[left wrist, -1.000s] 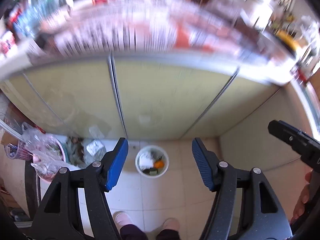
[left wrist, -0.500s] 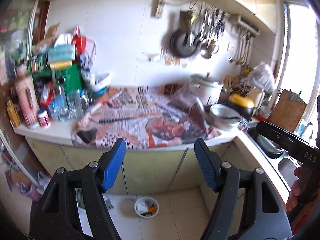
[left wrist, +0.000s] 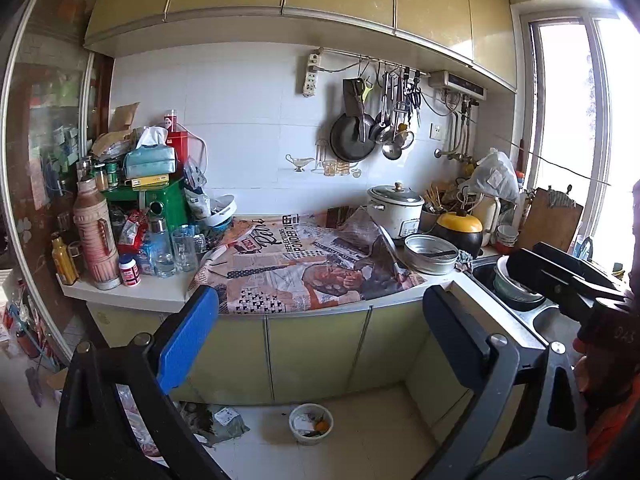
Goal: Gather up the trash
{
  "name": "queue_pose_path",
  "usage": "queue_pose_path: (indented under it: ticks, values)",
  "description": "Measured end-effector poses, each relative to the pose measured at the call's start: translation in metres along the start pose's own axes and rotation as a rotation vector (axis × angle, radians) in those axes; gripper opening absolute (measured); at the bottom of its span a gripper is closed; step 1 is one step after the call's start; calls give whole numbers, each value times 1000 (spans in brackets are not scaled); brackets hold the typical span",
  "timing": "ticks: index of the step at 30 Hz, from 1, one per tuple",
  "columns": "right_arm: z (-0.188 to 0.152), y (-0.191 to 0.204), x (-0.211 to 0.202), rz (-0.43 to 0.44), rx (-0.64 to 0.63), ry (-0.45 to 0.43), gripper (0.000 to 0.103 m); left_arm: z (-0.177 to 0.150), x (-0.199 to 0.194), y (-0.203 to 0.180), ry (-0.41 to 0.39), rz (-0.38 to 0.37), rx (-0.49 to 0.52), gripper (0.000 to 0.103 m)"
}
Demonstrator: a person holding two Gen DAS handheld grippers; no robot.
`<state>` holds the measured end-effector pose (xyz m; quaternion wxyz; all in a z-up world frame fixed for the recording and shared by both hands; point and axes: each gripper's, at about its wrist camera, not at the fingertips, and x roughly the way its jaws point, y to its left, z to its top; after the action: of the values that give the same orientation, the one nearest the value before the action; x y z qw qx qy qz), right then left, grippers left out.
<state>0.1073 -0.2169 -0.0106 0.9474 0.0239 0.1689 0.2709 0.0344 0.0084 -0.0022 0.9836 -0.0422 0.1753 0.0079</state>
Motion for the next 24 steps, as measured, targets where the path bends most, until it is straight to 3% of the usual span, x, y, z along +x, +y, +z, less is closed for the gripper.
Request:
queue_pose_path:
  ticks: [9, 24]
  values:
    - [-8, 14, -14, 2, -11, 10, 103, -10, -28, 10, -6, -14, -9, 102]
    - [-13, 12, -17, -3, -7, 40, 103, -12, -22, 4, -1, -23, 2, 102]
